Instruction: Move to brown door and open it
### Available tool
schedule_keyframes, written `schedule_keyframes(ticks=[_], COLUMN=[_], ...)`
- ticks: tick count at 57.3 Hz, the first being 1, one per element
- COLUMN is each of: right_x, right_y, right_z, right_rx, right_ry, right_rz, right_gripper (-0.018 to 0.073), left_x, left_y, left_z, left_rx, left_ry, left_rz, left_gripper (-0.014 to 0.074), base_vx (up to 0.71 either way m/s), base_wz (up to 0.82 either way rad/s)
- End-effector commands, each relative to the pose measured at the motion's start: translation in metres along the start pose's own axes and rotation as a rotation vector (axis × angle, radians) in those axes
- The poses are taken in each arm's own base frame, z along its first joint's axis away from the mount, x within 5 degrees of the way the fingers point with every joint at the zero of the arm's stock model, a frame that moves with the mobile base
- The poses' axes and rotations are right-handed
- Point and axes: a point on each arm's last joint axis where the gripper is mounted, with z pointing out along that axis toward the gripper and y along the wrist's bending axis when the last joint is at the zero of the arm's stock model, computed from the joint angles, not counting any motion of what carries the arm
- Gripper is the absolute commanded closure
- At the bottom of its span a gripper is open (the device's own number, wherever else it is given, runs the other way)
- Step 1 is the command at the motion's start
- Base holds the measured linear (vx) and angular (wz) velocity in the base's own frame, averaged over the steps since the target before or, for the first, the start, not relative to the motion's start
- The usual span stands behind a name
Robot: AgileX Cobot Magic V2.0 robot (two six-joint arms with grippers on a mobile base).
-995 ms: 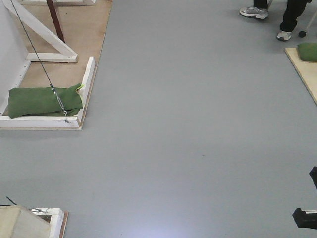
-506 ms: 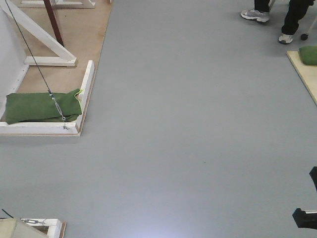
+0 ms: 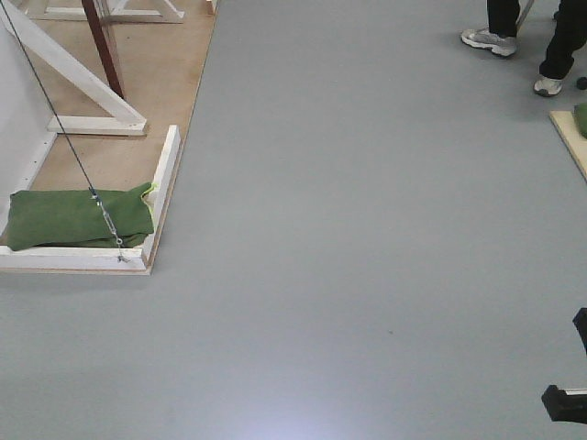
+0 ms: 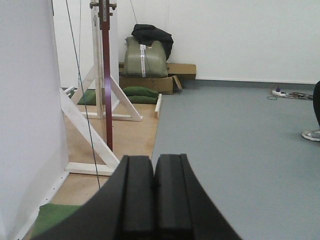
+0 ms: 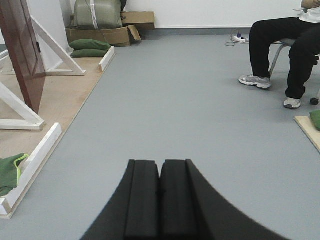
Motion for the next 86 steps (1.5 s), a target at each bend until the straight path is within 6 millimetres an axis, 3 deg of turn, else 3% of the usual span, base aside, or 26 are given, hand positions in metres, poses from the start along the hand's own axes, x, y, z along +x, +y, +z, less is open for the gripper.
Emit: schedule_keyframes(ticks=[1, 86], right_x=[-0.0064, -0.0063], right_y=[-0.0004, -0.0004], right_z=[-0.0008, -0.0007], right_rx=[0.006, 0.006], right_ry=[-0.091, -0.088], right_rz=[-0.006, -0.006], right_gripper=[0.0559, 0.0559], left_x=[-0.017, -0.0167], left_y=[-0.0013, -0.0013], left_z=[-0.0036, -0.0032], left_rx=[0.008, 0.008], left_ry=[-0.128, -0.123], left_rz=[-0.007, -0.007], left_gripper=[0.06, 0.06], base_vx=[0.19, 0.31], base_wz=[-0.01, 0.0])
